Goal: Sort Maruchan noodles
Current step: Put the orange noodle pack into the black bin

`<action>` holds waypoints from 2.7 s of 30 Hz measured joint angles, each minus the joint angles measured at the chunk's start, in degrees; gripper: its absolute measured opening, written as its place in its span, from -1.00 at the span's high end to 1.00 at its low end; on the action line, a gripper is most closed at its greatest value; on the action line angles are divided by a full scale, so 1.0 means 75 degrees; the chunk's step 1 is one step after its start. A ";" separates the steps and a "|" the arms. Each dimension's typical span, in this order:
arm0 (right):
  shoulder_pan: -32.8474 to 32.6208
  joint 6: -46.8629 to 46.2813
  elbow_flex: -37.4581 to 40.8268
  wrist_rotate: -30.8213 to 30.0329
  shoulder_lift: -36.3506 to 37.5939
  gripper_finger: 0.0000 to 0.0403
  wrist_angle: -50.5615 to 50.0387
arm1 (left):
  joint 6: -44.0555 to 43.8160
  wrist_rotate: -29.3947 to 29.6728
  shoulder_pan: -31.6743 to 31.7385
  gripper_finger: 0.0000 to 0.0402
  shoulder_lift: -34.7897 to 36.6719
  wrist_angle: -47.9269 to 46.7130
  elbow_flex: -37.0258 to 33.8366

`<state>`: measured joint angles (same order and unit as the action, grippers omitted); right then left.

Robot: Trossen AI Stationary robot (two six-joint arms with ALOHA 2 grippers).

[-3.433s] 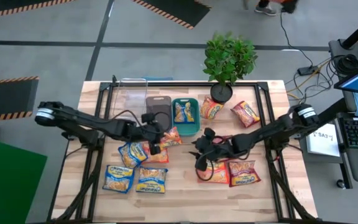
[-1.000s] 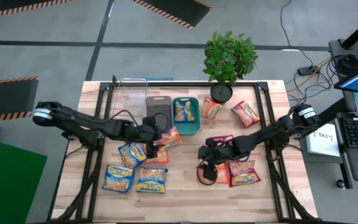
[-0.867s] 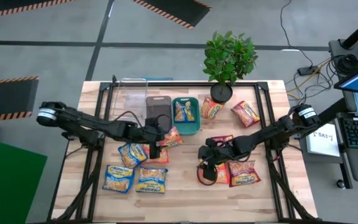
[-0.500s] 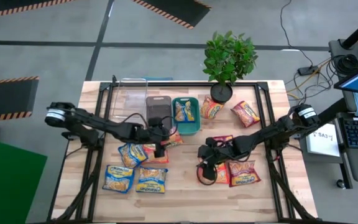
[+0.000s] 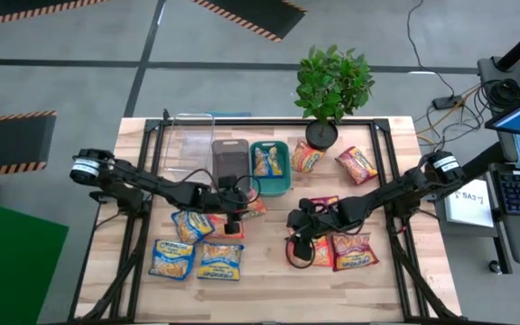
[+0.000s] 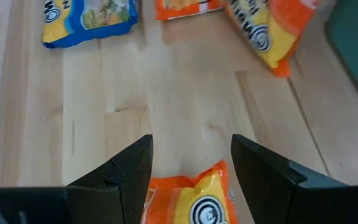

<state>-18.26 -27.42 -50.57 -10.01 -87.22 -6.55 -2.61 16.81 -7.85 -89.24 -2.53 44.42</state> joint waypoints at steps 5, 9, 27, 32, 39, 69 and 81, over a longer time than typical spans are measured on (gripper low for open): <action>0.0003 -0.0003 0.0000 -0.0081 0.0000 -0.02 0.0001 | 0.0079 0.0109 -0.0059 0.41 -0.0318 0.0007 0.0000; 0.0000 -0.0003 0.0000 -0.0078 0.0000 -0.02 0.0000 | 0.0094 0.0214 -0.0106 0.64 -0.0588 0.0091 0.0027; 0.0000 -0.0006 0.0000 -0.0081 0.0000 -0.02 -0.0003 | 0.1157 0.0087 -0.0588 1.00 0.0356 -0.0071 0.0610; 0.0000 0.0010 0.0000 -0.0081 0.0000 -0.02 -0.0002 | 0.2163 0.0989 -0.0325 1.00 0.1380 -0.0430 0.0624; 0.0000 0.0052 0.0000 -0.0084 0.0000 -0.02 0.0007 | 0.3080 0.2454 0.1145 1.00 0.2145 -0.1505 0.0624; 0.0003 0.0283 0.0000 -0.0098 0.0000 -0.02 0.0170 | 0.4881 0.2481 0.3184 1.00 -0.0321 -0.1036 0.0618; 0.0000 0.0262 0.0000 -0.0095 0.0000 -0.02 0.0167 | 0.4672 0.2483 0.3246 0.59 -0.0624 -0.0947 0.0618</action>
<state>-18.26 -25.45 -50.57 -10.72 -87.22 -5.30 32.43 35.44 16.49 -93.92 -9.63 49.06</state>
